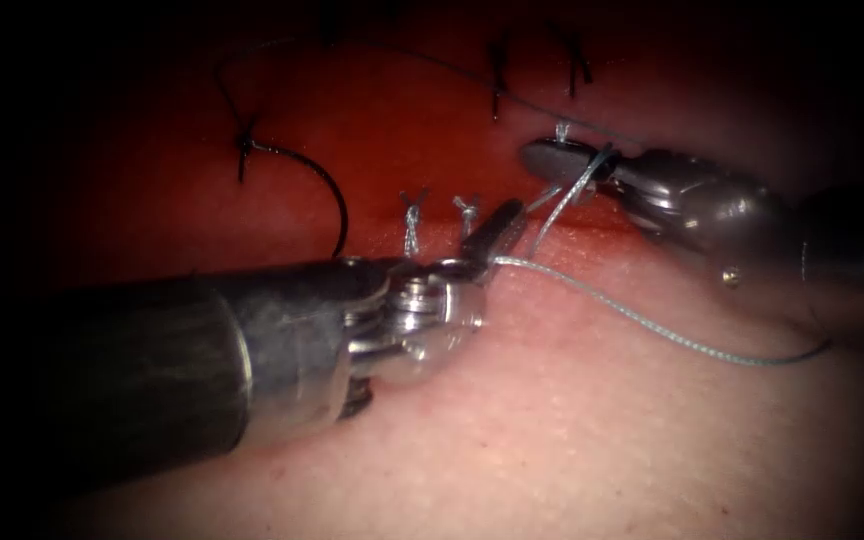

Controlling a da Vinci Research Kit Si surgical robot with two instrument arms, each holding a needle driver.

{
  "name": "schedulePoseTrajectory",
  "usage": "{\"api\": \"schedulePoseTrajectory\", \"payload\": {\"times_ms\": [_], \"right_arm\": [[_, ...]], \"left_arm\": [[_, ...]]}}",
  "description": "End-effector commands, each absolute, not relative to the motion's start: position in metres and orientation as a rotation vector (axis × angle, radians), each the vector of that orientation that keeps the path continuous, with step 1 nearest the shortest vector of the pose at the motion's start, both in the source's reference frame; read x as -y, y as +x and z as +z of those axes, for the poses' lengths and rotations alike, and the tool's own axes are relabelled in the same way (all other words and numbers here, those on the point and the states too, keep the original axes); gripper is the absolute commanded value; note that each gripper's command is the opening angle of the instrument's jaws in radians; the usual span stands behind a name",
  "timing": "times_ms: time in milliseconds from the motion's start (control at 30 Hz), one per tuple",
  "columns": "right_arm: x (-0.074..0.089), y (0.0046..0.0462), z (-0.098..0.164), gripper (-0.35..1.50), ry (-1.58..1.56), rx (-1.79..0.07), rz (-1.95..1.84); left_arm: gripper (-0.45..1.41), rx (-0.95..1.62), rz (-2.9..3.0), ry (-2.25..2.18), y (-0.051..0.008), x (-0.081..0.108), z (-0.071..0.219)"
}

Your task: Wound Closure

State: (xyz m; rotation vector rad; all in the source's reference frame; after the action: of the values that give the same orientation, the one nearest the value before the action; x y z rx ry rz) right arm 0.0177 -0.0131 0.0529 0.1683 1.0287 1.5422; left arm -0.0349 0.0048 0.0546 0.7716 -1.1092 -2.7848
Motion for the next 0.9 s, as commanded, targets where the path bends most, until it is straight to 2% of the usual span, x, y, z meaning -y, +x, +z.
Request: {"api": "schedulePoseTrajectory", "payload": {"times_ms": [33,233,467,767,900], "right_arm": [[0.013,0.0186,0.052,-0.35,0.154,-1.033,1.509],[0.016,0.0194,0.05,-0.35,0.081,-1.053,1.431],[0.017,0.0203,0.049,-0.35,0.005,-0.991,1.417],[0.02,0.022,0.047,-0.35,-0.032,-0.851,1.328],[0.021,0.0225,0.046,-0.35,-0.184,-0.702,1.206]], "left_arm": [[-0.45,1.104,-2.788,0.779,-0.0351,-0.006,0.055],[-0.45,1.061,-2.814,0.808,-0.0333,-0.009,0.054],[-0.45,1.021,-2.834,0.872,-0.0333,-0.012,0.052],[-0.45,0.965,-2.861,0.986,-0.0357,-0.019,0.051],[-0.45,0.931,-2.861,0.975,-0.0375,-0.021,0.052]]}}
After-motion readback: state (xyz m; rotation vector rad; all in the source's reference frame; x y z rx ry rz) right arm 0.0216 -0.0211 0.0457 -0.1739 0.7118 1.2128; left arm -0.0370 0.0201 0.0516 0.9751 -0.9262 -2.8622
